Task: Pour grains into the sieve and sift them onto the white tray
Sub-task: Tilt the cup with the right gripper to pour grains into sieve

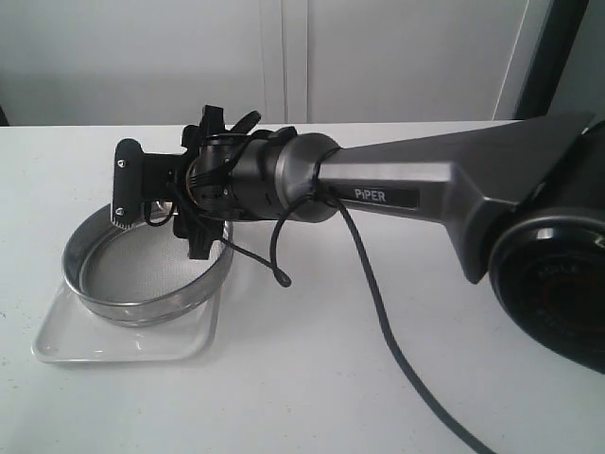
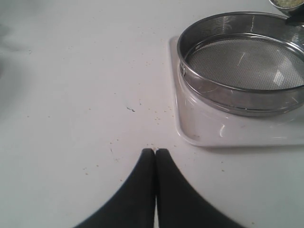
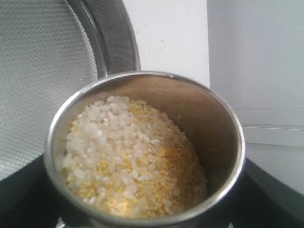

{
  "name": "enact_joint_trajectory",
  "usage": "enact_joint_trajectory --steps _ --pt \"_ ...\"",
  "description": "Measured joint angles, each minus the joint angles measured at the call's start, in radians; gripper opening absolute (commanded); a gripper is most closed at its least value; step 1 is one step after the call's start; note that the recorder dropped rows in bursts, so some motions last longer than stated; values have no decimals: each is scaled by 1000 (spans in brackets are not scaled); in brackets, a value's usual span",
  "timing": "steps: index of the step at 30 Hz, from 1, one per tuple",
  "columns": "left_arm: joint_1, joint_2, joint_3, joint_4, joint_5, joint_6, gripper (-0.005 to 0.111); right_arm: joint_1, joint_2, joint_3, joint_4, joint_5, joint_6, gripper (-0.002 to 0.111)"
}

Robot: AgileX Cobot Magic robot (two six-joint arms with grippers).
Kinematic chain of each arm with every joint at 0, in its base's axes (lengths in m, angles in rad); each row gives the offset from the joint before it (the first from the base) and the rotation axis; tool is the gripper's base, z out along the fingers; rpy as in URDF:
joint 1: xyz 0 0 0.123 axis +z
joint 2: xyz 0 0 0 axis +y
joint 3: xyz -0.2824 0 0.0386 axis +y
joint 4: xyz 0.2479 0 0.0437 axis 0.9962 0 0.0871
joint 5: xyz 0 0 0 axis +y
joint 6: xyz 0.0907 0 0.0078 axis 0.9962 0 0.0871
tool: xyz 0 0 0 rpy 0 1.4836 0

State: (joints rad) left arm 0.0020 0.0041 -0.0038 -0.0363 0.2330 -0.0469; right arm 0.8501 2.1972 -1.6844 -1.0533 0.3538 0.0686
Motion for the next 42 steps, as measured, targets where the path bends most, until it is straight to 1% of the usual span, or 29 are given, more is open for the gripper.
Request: enact_joint_trajectory --steps 8,13,18,27,37,42 --pt "0 0 0 0 0 0 0 0 16 -40 -52 6 -16 0" --pt "0 0 0 0 0 0 0 0 38 -43 -80 10 -90 0" --pt "0 0 0 0 0 0 0 0 69 -43 -165 12 -120 0" --pt "0 0 0 0 0 0 0 16 73 -43 -265 12 -122 0" --pt "0 0 0 0 0 0 0 17 73 -43 -270 26 -116 0" --pt "0 0 0 0 0 0 0 17 73 -43 -273 66 -116 0"
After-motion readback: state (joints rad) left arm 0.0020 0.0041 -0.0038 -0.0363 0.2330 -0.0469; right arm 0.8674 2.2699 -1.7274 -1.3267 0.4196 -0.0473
